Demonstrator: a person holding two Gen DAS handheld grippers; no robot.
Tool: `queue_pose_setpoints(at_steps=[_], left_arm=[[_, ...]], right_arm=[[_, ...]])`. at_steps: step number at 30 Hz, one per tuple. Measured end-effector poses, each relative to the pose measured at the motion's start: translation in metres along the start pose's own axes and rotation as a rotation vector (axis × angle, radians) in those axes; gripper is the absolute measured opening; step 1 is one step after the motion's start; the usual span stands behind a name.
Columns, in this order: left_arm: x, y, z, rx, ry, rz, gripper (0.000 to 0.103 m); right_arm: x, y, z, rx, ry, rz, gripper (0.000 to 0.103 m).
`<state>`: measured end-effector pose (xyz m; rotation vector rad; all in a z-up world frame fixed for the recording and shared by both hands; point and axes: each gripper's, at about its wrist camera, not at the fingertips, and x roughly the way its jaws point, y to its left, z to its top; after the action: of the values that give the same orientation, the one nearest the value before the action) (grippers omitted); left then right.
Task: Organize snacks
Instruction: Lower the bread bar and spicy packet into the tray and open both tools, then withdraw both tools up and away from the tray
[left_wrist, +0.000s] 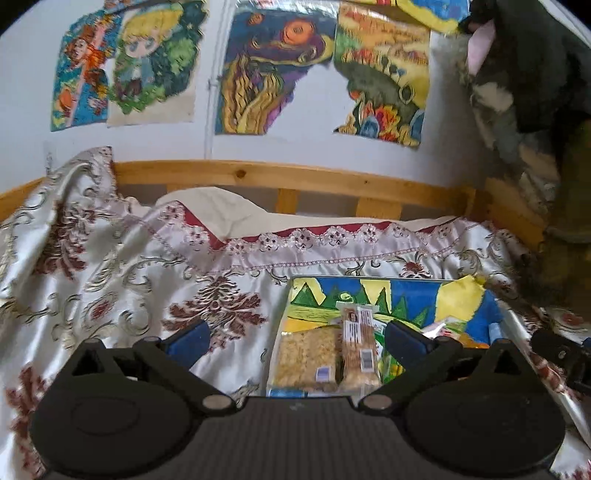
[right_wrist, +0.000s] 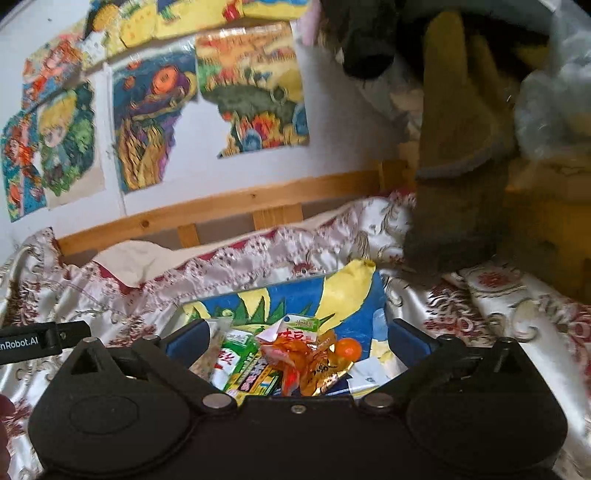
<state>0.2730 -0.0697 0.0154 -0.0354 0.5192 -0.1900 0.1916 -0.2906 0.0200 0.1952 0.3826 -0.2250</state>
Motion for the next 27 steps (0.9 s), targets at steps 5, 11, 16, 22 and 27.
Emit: queue_pose_setpoints(at_steps=[5,11,16,22,27], left_arm=[[-0.052,0.006,-0.018,0.023,-0.034,0.025,0.103],[-0.11,0.013,-0.048,0.089,0.016,0.045,0.103],[-0.148,0.019,-0.064,0.071,0.033,0.075,0.103],[-0.187,0.023,-0.076,0.098,0.0,0.128,0.103],[-0.206,0.029,-0.083,0.083,0.0,0.134,0.103]], right_arm=[[-0.063,0.002,-0.011,-0.006,-0.053,0.004,0.102],[-0.128,0.003,-0.038,0.025,-0.031,-0.004,0.102],[-0.165,0.007,-0.054,0.037,-0.014,-0.003,0.102],[-0.203,0.005,-0.068,0.044,-0.01,-0.012,0.102],[-0.221,0.011,-0.075,0.013,0.0,0.002,0.102]])
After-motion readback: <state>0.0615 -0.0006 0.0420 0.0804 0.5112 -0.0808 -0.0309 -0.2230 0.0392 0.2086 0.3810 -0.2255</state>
